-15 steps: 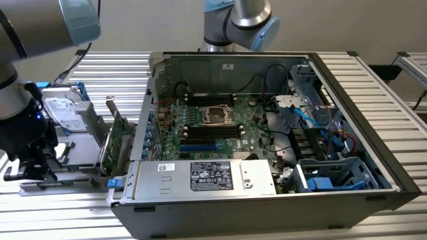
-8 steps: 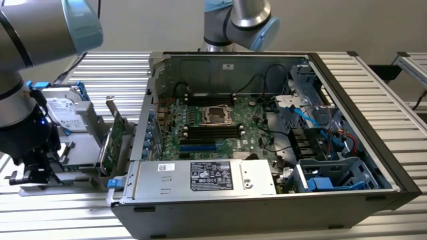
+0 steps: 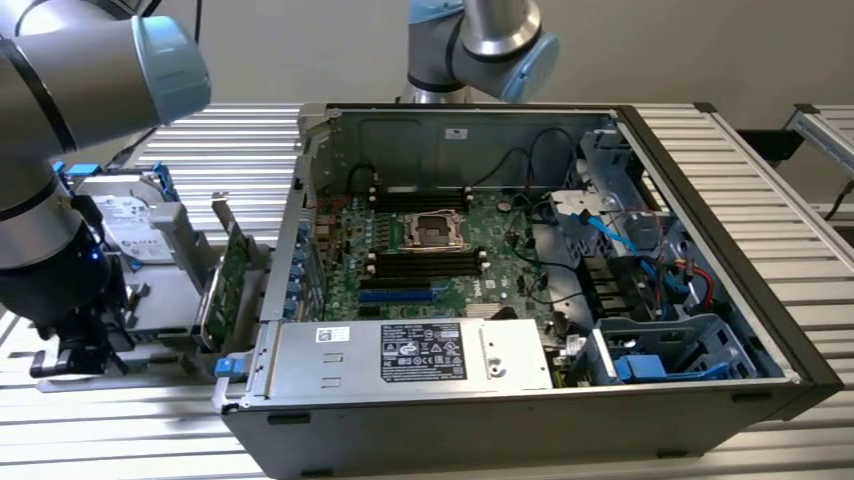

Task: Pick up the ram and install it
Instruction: 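Pick up the ram and move it above insertion slot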

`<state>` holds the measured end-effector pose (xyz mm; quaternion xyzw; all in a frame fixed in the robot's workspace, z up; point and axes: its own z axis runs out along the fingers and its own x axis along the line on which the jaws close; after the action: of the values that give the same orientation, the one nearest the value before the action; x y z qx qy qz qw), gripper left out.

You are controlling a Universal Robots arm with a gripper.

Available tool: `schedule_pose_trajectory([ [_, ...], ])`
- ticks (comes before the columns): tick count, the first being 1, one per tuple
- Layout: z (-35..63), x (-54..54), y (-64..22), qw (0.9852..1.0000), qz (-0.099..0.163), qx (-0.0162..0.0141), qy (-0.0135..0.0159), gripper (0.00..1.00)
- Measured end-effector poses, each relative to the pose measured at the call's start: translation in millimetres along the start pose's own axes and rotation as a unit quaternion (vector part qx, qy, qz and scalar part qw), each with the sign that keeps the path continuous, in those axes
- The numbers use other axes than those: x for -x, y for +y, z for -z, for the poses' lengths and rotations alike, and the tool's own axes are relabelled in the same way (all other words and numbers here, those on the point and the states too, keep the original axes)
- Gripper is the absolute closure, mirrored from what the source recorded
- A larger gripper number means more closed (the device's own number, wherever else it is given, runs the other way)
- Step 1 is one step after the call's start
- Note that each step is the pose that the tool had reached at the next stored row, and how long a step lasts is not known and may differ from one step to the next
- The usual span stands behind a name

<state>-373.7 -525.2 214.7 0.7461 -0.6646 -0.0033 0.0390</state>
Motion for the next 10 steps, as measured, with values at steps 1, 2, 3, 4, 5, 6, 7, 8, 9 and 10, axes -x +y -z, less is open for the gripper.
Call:
schedule_pose_trajectory([
  [1,-2.0,0.3,0.3,1.0000,0.000,-0.0009,0.0001,0.64],
  [2,-3.7,0.7,0.9,1.0000,0.000,-0.0019,0.0002,0.64],
  [3,-5.4,1.4,2.0,1.0000,0.000,-0.0036,0.0004,0.64],
  [4,-6.8,2.5,3.3,1.0000,0.000,-0.0057,0.0007,0.64],
  [5,-8.3,4.1,4.7,1.0000,0.000,-0.0081,0.0009,0.64],
  [6,-9.6,5.9,6.1,0.9999,-0.001,-0.0104,0.0012,0.64],
  [7,-10.6,7.7,6.6,0.9999,-0.001,-0.0120,0.0016,0.64],
  [8,-11.4,8.7,6.6,0.9999,-0.001,-0.0127,0.0025,0.64],
  [9,-11.3,8.7,6.7,0.9999,-0.001,-0.0127,0.0029,0.64],
  [10,-11.3,8.7,6.7,0.9999,-0.001,-0.0127,0.0030,0.64],
])
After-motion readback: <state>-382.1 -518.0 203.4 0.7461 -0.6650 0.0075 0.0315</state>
